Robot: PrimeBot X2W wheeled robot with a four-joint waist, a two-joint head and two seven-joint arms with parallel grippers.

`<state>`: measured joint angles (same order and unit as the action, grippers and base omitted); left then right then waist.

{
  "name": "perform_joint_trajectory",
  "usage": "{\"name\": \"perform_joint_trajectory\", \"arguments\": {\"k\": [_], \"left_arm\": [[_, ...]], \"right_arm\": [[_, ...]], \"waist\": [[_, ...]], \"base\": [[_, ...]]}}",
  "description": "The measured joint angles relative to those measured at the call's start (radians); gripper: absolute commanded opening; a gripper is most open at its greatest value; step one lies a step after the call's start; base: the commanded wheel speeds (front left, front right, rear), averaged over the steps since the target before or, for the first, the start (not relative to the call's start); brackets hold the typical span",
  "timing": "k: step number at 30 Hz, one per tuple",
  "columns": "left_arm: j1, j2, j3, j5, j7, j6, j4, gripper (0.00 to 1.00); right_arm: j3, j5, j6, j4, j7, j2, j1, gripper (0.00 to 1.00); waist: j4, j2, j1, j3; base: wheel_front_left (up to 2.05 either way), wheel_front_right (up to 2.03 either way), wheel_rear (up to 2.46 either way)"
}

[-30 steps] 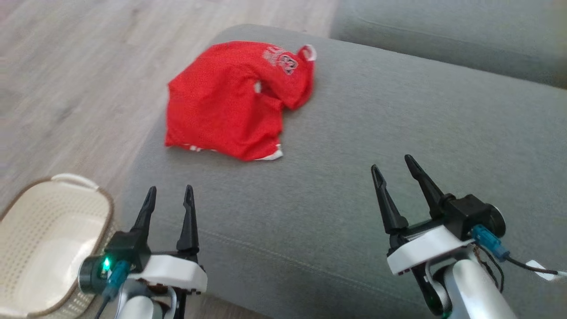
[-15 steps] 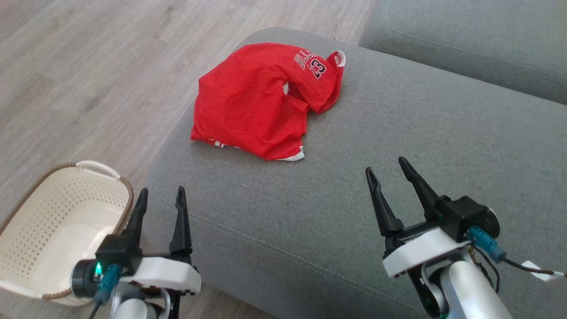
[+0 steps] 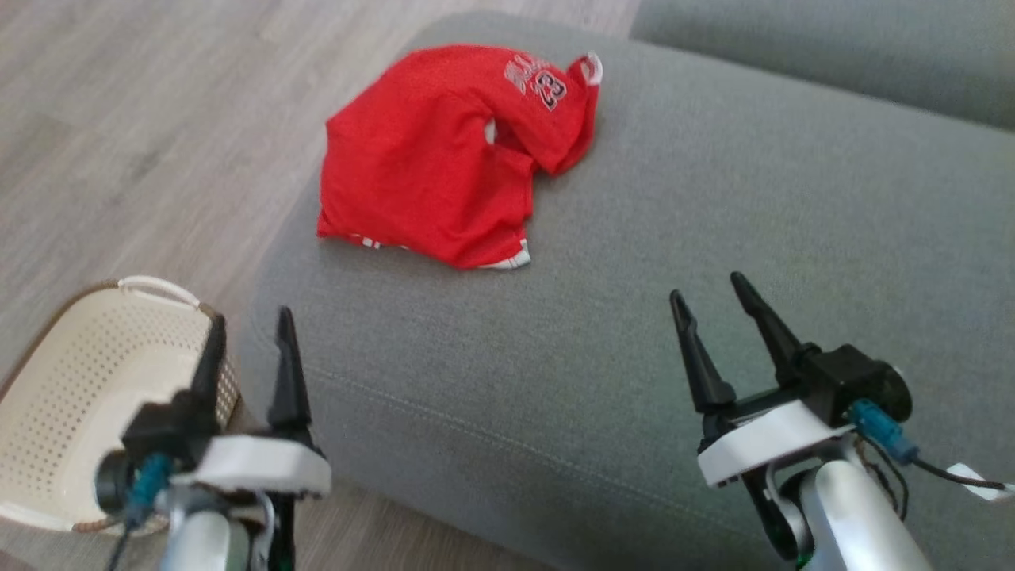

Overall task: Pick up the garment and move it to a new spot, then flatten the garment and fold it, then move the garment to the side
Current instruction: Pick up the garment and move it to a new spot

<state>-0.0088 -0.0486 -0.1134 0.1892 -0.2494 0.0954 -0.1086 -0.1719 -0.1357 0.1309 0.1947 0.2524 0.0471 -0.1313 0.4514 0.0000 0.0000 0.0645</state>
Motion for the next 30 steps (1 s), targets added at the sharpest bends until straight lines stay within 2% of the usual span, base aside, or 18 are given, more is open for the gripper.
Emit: {"name": "perform_joint_trajectory", "arguments": {"k": [7, 11, 15, 18, 19, 21, 30], "left_arm": [[-0.154, 0.002, 0.067, 0.015, 0.0, -0.062, -0.032, 1.0], [-0.278, -0.001, 0.096, 0.025, 0.0, -0.114, -0.12, 1.0], [-0.423, -0.033, 0.1, 0.049, 0.007, -0.157, -0.243, 1.0], [-0.506, -0.063, 0.098, 0.05, 0.04, -0.165, -0.3, 1.0], [-0.587, -0.09, 0.099, 0.051, 0.085, -0.172, -0.354, 1.0], [-0.657, -0.109, 0.093, 0.053, 0.131, -0.185, -0.402, 1.0], [-0.845, -0.191, 0.068, 0.05, 0.274, -0.202, -0.606, 1.0]], "right_arm": [[0.051, 0.076, 0.0, -0.037, 0.0, 0.0, -0.042, 1.0], [0.081, 0.101, 0.0, -0.065, 0.0, 0.001, -0.076, 1.0], [0.093, 0.126, 0.0, -0.08, 0.0, 0.01, -0.088, 1.0], [0.096, 0.134, 0.0, -0.09, 0.0, 0.021, -0.095, 1.0], [0.101, 0.142, 0.0, -0.097, 0.0, 0.025, -0.11, 1.0], [0.103, 0.147, 0.0, -0.109, 0.0, 0.025, -0.123, 1.0], [0.069, 0.154, 0.0, -0.127, 0.0, 0.026, -0.131, 1.0]], "waist": [[-0.031, 0.0, 0.0, 0.109], [-0.053, 0.0, 0.0, 0.183], [-0.079, 0.0, 0.0001, 0.252], [-0.094, 0.0, 0.0001, 0.284], [-0.112, 0.0, 0.0001, 0.312], [-0.13, 0.0, 0.0001, 0.336], [-0.206, 0.0, 0.0001, 0.409]], "base": [[0.0, 0.0, 0.0], [0.0, 0.0, 0.0], [0.0, 0.0, 0.0], [0.0, 0.0, 0.0], [0.0, 0.0, 0.0], [0.0, 0.0, 0.0], [0.0, 0.0, 0.0]]}}
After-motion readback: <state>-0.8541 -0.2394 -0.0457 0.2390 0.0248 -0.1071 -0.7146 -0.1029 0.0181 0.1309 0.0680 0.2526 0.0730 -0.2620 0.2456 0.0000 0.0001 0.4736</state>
